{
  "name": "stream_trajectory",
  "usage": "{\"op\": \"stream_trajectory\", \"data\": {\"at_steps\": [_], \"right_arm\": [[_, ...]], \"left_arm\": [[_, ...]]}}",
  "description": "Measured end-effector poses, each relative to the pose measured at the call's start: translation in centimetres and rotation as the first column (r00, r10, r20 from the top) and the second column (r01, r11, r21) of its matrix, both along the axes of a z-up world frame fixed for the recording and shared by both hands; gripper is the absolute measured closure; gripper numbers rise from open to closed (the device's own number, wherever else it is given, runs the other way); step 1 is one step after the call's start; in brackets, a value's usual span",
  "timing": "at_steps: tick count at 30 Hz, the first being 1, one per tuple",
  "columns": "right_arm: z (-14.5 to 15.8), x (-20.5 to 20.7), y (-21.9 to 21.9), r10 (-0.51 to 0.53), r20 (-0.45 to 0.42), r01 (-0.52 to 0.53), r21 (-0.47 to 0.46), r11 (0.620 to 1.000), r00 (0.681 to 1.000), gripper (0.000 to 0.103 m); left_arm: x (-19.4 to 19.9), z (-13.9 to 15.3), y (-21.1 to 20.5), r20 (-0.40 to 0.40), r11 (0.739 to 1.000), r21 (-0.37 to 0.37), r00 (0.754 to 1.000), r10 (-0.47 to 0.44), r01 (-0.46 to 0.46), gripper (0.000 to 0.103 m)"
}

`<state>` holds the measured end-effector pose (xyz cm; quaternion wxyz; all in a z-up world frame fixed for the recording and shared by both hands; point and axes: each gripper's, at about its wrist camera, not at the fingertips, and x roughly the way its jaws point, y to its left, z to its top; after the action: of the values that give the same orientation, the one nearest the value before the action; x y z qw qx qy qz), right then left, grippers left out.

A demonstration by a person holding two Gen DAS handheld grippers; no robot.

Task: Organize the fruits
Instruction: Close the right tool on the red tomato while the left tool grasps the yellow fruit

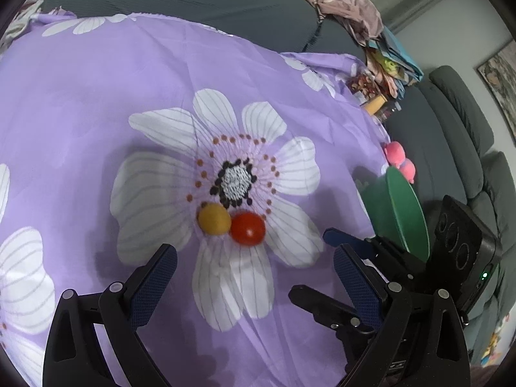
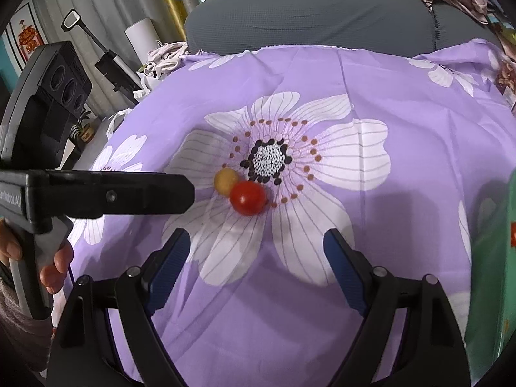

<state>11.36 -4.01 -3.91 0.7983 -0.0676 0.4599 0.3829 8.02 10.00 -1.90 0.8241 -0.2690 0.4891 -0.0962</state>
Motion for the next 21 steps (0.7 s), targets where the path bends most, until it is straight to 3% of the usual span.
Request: {"op": "stream_trajectory", "data": {"at_steps": [8, 10, 13, 16, 18, 21], "right_arm": [[-1.0, 1.8, 1.6, 0.022, -0.035, -0.021, 0.012, 1.0, 0.999, 0.018], [-1.5, 2.3, 2.0, 0.025, -0.082, -0.024, 0.016, 1.0, 0.996, 0.018], [-1.8, 2.7, 2.4, 0.046, -0.112, -0.042, 0.033, 0.999, 0.993, 0.024], [-2.2, 2.9, 3.3, 0.067, -0.095, -0.07, -0.027, 0.997, 0.993, 0.031], [-2.4, 3.1, 3.6, 0.082, -0.12, -0.085, -0.013, 0.996, 0.989, 0.04], [-2.8, 3.5, 4.1, 0.088, -0.121, -0.09, -0.007, 0.996, 0.989, 0.045]], "left_arm": [[2.3, -1.3, 1.3, -0.039, 0.998, -0.056, 0.999, 0.01, -0.012, 0.006], [2.6, -1.2, 1.2, -0.034, 0.999, -0.051, 0.999, 0.002, -0.004, 0.006], [3.2, -1.2, 1.2, -0.044, 0.998, -0.062, 0.999, 0.0, -0.003, 0.006], [3.4, -1.2, 0.9, -0.048, 0.999, -0.041, 0.999, -0.011, 0.009, 0.006], [3.5, -1.2, 0.9, -0.051, 0.999, -0.041, 0.999, -0.015, 0.013, 0.01], [3.6, -1.5, 1.2, -0.062, 0.999, -0.041, 0.998, -0.006, 0.003, 0.012]]}}
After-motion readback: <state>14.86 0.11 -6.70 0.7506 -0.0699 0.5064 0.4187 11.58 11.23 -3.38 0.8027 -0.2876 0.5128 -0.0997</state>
